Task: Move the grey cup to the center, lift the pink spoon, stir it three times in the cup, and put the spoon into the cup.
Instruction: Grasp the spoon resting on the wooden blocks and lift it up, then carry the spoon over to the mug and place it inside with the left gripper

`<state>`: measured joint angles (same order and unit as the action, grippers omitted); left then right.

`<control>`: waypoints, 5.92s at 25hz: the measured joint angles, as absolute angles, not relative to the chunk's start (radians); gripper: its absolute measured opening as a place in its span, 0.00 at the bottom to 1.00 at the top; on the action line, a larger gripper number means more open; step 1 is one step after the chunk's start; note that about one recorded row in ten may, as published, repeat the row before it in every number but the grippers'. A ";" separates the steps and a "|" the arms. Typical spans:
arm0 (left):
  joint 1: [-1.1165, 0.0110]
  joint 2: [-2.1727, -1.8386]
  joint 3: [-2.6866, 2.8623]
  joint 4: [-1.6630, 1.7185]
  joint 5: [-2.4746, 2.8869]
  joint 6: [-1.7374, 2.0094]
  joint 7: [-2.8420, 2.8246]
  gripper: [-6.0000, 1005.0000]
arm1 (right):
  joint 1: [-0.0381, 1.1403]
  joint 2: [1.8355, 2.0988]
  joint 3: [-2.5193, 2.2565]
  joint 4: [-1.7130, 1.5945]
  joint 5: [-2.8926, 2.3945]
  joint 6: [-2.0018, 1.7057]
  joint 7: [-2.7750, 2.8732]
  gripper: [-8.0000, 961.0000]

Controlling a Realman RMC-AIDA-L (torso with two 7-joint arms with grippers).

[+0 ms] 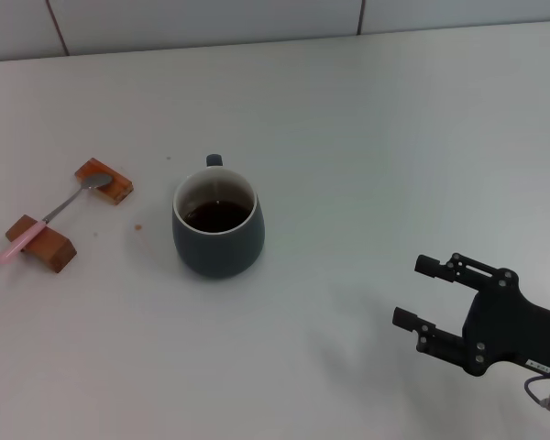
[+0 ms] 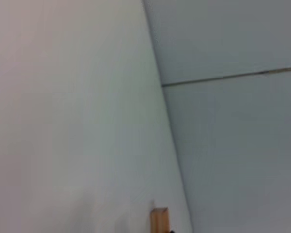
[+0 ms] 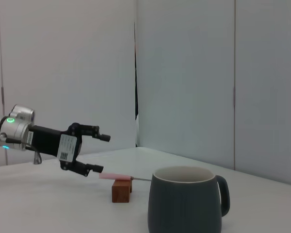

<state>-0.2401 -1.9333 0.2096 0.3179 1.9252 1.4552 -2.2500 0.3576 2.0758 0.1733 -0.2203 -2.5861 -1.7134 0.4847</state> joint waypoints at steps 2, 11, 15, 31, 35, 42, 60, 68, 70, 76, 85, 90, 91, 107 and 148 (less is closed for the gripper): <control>-0.240 -1.934 0.222 0.314 1.925 1.445 -2.263 0.75 | 0.358 2.076 0.173 -0.220 -2.586 -1.714 0.485 0.73; -0.238 -1.943 0.238 0.302 1.939 1.418 -2.297 0.74 | 0.360 2.075 0.173 -0.221 -2.582 -1.716 0.485 0.73; -0.238 -1.950 0.239 0.288 1.946 1.417 -2.297 0.74 | 0.360 2.075 0.173 -0.221 -2.581 -1.717 0.485 0.73; -0.251 -1.966 0.239 0.257 1.950 1.405 -2.298 0.74 | 0.367 2.075 0.173 -0.221 -2.580 -1.717 0.485 0.73; -0.257 -1.968 0.236 0.247 1.946 1.402 -2.300 0.74 | 0.367 2.076 0.173 -0.221 -2.580 -1.717 0.485 0.73; -0.272 -1.970 0.234 0.247 1.945 1.384 -2.309 0.74 | 0.370 2.077 0.173 -0.221 -2.579 -1.716 0.485 0.73; -0.275 -1.974 0.241 0.229 1.950 1.352 -2.321 0.43 | 0.381 2.078 0.173 -0.218 -2.580 -1.706 0.493 0.73; -0.276 -1.976 0.239 0.224 1.950 1.343 -2.318 0.42 | 0.381 2.079 0.173 -0.218 -2.580 -1.703 0.494 0.73; -0.276 -1.976 0.239 0.224 1.950 1.343 -2.318 0.41 | 0.381 2.079 0.173 -0.217 -2.580 -1.703 0.494 0.73; -0.279 -1.979 0.239 0.224 1.946 1.330 -2.313 0.37 | 0.380 2.079 0.173 -0.214 -2.581 -1.703 0.495 0.73; -0.281 -1.979 0.238 0.224 1.944 1.330 -2.310 0.23 | 0.382 2.079 0.173 -0.211 -2.584 -1.701 0.496 0.73; -0.273 -1.979 0.209 0.224 1.938 1.387 -2.279 0.22 | 0.382 2.079 0.173 -0.210 -2.585 -1.700 0.497 0.73; -0.272 -1.981 0.199 0.223 1.937 1.399 -2.273 0.22 | 0.382 2.079 0.173 -0.210 -2.585 -1.699 0.497 0.73; -0.285 -2.009 0.158 0.231 1.848 1.571 -2.114 0.13 | 0.383 2.079 0.172 -0.195 -2.586 -1.687 0.497 0.73; -0.503 -2.061 0.911 1.668 2.164 1.922 -1.883 0.14 | 0.322 2.079 0.172 -0.182 -2.586 -1.688 0.502 0.73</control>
<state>-0.5033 -2.0608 0.9111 1.6682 2.1644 1.9219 -1.8829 0.3219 2.0785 0.1718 -0.1816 -2.5862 -1.6883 0.5016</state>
